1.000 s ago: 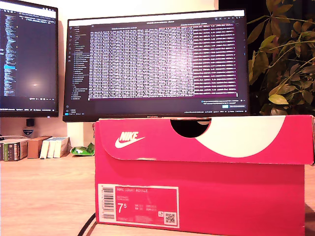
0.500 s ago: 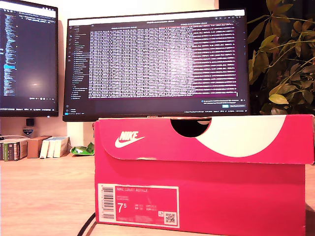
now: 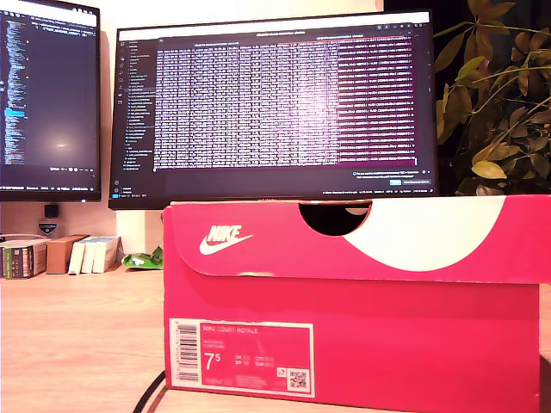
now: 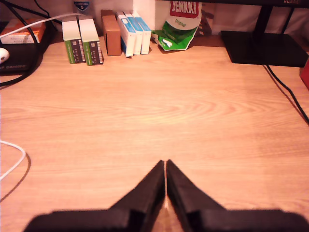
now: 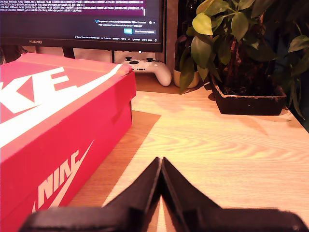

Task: Close the red shoebox by pushing the lid with your left arm and holding the box in place with your right arm

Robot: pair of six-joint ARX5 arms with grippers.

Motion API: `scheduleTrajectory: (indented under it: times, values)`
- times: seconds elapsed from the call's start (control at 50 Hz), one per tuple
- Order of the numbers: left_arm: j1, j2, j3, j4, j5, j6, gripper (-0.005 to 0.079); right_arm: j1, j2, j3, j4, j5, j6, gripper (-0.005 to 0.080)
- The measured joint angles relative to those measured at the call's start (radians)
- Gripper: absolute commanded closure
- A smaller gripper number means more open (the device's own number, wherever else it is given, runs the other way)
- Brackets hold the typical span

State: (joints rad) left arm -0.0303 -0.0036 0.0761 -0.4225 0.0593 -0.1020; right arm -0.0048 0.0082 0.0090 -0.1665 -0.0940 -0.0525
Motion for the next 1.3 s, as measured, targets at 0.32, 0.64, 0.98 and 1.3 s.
scheduleTrajectory:
  times: [0.32, 0.64, 0.98, 1.3]
  values:
    - [0.0, 0.0, 0.0, 0.002, -0.08, 0.019, 0.0761, 0.0, 0.0, 0.0, 0.0, 0.0, 0.0, 0.0764]
    - [0.0, 0.0, -0.047, 0.204, -0.104, -0.003, 0.0761, 0.0, 0.0, 0.0, 0.0, 0.0, 0.0, 0.0764]
    - [0.0, 0.0, -0.065, 0.219, -0.097, -0.019, 0.0761, 0.0, 0.0, 0.0, 0.0, 0.0, 0.0, 0.0764]
    - [-0.001, 0.0, -0.065, 0.219, -0.072, -0.021, 0.0761, 0.0, 0.0, 0.0, 0.0, 0.0, 0.0, 0.0764]
